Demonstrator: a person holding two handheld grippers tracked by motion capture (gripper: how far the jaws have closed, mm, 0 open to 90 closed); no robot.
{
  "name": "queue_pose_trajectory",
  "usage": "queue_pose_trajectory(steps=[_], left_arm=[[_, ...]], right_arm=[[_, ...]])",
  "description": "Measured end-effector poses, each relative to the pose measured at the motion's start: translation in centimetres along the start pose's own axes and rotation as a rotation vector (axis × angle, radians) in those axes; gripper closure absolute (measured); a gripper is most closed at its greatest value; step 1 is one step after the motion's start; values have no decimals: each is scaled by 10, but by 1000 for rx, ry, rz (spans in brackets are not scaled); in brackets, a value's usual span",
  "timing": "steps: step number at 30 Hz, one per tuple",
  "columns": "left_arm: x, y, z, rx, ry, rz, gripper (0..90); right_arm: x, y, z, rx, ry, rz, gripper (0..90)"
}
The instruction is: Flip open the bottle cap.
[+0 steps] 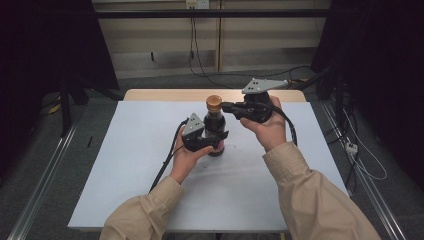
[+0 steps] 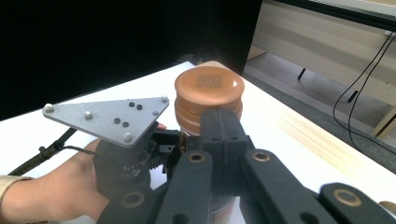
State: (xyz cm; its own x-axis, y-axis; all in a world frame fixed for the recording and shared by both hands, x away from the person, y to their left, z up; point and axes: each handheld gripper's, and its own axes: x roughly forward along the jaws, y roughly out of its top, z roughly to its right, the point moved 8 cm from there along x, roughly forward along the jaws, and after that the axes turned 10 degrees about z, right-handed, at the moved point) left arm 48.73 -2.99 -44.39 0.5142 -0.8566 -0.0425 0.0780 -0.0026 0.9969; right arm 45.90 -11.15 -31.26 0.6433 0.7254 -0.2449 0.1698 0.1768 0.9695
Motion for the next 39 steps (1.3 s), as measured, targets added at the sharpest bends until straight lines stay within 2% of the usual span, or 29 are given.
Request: queue_pose_trajectory(steps=[5, 6, 10, 11, 12, 13, 14, 15, 16, 17, 18, 20, 21, 22, 23, 24, 26, 29, 31, 33, 39], left_arm=[[-1, 0, 0, 10, 3, -10, 314], [0, 0, -1, 12, 25, 0, 315], [0, 0, -1, 14, 29, 0, 315], [0, -1, 1, 27, 14, -7, 315], [2, 0, 4, 37, 25, -2, 315], [3, 1, 9, 83, 32, -7, 315], [6, 1, 15, 125, 36, -13, 315], [7, 1, 21, 157, 1, -38, 314], [10, 2, 23, 169, 25, -48, 313], [12, 3, 21, 172, 74, -44, 313], [11, 3, 18, 154, 93, -43, 312], [7, 2, 11, 100, 80, -35, 312], [4, 2, 8, 66, 87, -28, 312], [1, 1, 5, 53, 57, -39, 312], [0, 0, 3, 28, 52, -29, 311], [-1, 0, 2, 22, 49, -28, 311], [1, 0, 4, 41, 53, -27, 311], [1, 0, 3, 38, 51, -33, 310], [0, 0, 2, 20, 49, -28, 310], [1, 0, 2, 32, 50, -30, 309], [1, 0, 2, 26, 48, -30, 307]], right_arm=[[0, 0, 0, 11, 7, 2, 900], [0, 0, 0, 12, 7, 1, 900], [0, 0, 0, 16, 4, 3, 900], [0, 2, -1, 17, 4, 21, 900], [-3, 14, -2, 74, 25, 120, 900], [-8, 30, -2, 115, 38, 209, 900], [-10, 44, -3, 71, 15, 216, 900], [-9, 55, -6, 8, -13, 198, 900], [-7, 63, -10, -7, -16, 183, 900], [-5, 68, -15, -19, -12, 164, 900], [-5, 71, -18, -40, -22, 156, 900], [-5, 68, -19, -51, -23, 132, 900], [-6, 65, -17, -52, -28, 124, 900], [-8, 60, -16, -40, -26, 126, 900], [-9, 55, -13, -22, -24, 127, 900], [-9, 50, -10, -10, -25, 121, 900], [-10, 41, -6, 15, -24, 121, 900], [-12, 31, -3, 13, -29, 103, 900], [-13, 26, -2, 20, -27, 99, 900], [-14, 22, -1, 18, -26, 92, 900], [-16, 9, 0, 26, -22, 72, 900]])
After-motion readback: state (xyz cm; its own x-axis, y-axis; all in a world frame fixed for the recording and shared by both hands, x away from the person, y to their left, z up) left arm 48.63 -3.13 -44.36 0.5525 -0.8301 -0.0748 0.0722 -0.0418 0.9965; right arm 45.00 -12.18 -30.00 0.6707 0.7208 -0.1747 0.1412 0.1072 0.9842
